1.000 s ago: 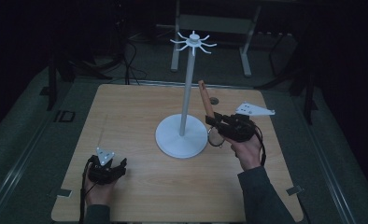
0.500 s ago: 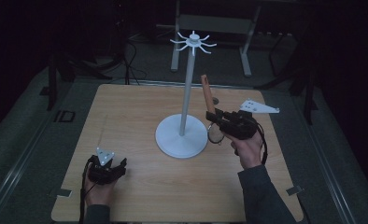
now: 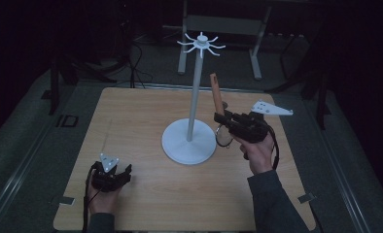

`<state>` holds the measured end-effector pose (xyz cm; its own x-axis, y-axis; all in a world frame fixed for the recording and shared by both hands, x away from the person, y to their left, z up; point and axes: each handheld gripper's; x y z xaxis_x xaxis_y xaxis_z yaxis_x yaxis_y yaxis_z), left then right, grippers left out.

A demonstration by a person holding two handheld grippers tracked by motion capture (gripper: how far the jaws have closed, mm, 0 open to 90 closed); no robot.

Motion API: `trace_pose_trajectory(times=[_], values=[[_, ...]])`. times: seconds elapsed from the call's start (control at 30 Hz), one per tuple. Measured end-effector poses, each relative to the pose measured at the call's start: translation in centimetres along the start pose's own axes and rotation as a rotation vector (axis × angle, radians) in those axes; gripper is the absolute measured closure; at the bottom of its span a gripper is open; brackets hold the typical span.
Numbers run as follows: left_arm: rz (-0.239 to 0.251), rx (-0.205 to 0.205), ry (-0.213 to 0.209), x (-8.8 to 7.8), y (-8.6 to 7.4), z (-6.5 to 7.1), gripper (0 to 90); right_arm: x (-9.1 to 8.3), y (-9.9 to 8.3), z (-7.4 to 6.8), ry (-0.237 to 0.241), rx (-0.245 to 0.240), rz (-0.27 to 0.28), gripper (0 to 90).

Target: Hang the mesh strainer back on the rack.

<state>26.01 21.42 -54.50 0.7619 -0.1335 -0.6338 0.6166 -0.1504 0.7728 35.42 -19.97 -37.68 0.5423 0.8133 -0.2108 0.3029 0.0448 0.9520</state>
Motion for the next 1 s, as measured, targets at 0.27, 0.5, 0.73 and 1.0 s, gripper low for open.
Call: trace_pose_trajectory(times=[0.27, 0.5, 0.73, 1.0], values=[[0.000, -0.001, 0.000, 0.0, 0.0, 0.0, 37.8, -0.1, 0.3, 0.0, 0.007, 0.008, 0.013, 69.7], [0.001, 0.000, 0.000, 0.1, 0.0, 0.1, 37.7, -0.4, 0.8, -0.1, 0.003, -0.001, 0.028, 69.8], [0.000, 0.001, 0.000, 0.1, 0.0, 0.0, 37.7, -0.5, 1.2, -0.2, 0.000, -0.002, 0.049, 69.7], [-0.002, 0.000, 0.002, 0.1, 0.0, 0.0, 37.7, -0.7, 1.6, -0.2, -0.005, 0.001, 0.075, 69.8]])
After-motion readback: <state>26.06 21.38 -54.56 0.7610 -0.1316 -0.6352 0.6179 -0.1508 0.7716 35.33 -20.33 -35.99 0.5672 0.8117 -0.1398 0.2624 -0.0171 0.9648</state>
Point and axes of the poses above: each handheld gripper's, and its own axes: x roughly forward along the jaws, y roughly out of its top, z roughly to its right
